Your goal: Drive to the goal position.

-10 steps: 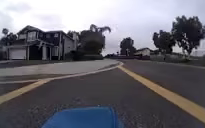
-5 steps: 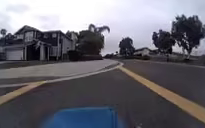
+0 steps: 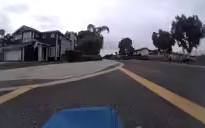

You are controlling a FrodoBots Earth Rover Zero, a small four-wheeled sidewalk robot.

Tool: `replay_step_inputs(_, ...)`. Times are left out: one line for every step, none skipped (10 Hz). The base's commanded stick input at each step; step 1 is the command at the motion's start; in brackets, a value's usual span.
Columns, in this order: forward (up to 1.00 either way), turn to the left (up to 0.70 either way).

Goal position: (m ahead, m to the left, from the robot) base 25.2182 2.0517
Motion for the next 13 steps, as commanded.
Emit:
replay_step_inputs(0.70, 0.27)
replay_step_inputs(0.70, 0.27)
replay_step_inputs(0.70, 0.27)
replay_step_inputs(0.70, 0.27)
replay_step_inputs(0.70, 0.27)
replay_step_inputs(0.70, 0.27)
replay_step_inputs(0.70, 0.27)
replay_step_inputs(0.70, 0.27)
replay_step_inputs(0.70, 0.27)
replay_step_inputs(0.70, 0.17)
replay_step_inputs(0.70, 0.00)
replay_step_inputs(0.70, 0.00)
replay_step_inputs(0.70, 0.00)
